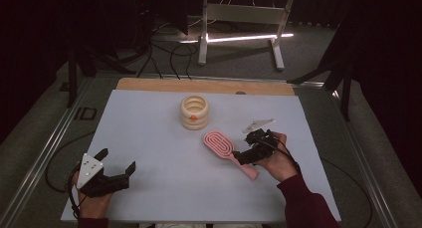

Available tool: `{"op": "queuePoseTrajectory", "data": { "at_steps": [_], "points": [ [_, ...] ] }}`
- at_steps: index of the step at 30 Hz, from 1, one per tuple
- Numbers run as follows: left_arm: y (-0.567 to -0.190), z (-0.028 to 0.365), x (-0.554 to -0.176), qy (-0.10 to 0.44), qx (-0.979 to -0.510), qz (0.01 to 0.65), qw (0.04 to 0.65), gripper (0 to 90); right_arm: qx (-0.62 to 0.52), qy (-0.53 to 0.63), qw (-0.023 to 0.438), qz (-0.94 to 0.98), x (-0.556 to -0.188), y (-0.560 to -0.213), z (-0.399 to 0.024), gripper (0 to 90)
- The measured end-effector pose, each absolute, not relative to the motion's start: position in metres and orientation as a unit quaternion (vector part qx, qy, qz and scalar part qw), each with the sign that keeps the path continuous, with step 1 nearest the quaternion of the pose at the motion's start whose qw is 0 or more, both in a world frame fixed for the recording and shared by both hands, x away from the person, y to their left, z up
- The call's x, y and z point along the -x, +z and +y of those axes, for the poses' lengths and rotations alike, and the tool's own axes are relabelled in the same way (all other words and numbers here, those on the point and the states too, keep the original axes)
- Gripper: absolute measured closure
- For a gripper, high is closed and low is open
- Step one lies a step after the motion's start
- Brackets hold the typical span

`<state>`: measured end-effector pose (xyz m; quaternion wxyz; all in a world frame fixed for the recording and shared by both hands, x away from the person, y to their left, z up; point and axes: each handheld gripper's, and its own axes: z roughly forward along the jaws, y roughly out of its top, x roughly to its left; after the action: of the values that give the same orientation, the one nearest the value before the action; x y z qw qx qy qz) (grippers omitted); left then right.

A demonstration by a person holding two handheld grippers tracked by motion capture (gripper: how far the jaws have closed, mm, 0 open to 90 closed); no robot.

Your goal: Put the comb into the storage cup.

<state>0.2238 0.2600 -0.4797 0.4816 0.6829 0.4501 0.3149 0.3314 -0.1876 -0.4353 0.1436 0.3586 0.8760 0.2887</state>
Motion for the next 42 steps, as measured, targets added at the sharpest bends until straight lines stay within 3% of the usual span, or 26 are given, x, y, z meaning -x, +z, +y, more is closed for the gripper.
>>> {"op": "queuePoseTrajectory", "data": {
  "at_steps": [25, 36, 42],
  "points": [
    [-0.479, 0.261, -0.224, 0.302, -0.676, 0.452, 0.497, 0.2, -0.368, 0.213, 0.075, 0.902, -0.355, -0.474, -0.168, 9.2],
    [-0.479, 0.261, -0.224, 0.3, -0.676, 0.453, 0.498, 0.2, -0.368, 0.189, 0.058, 0.908, -0.358, -0.484, -0.161, 17.1],
    [-0.48, 0.261, -0.224, 0.299, -0.677, 0.452, 0.497, 0.2, -0.376, 0.18, 0.045, 0.908, -0.36, -0.487, -0.16, 30.1]
  ]
}}
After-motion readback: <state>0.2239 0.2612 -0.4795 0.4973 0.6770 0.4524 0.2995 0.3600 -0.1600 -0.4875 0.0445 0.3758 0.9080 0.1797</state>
